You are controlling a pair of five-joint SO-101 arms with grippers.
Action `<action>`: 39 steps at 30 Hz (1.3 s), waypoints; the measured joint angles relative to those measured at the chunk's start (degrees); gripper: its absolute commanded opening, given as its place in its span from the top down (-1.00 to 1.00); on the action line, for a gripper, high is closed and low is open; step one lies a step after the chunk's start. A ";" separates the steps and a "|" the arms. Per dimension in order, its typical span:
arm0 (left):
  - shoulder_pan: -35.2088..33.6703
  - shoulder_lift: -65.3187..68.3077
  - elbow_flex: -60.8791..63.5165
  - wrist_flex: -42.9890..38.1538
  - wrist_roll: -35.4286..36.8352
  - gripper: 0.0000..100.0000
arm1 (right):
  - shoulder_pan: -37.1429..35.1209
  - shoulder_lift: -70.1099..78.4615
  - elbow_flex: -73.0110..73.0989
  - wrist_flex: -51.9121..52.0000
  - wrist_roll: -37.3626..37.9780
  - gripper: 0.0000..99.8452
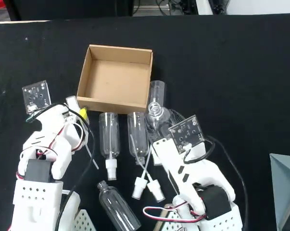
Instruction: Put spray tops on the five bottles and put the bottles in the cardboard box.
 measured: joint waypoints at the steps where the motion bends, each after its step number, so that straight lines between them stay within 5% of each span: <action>1: 0.00 0.00 -0.62 0.00 0.00 0.94 | 0.00 0.00 0.18 0.00 0.00 0.86; 21: 0.00 0.00 -17.14 0.00 0.00 0.94 | -0.09 0.00 0.44 0.00 0.00 0.86; 39: 0.00 -0.18 -18.81 -7.21 0.00 0.94 | -1.85 -0.09 1.14 -0.70 0.00 0.86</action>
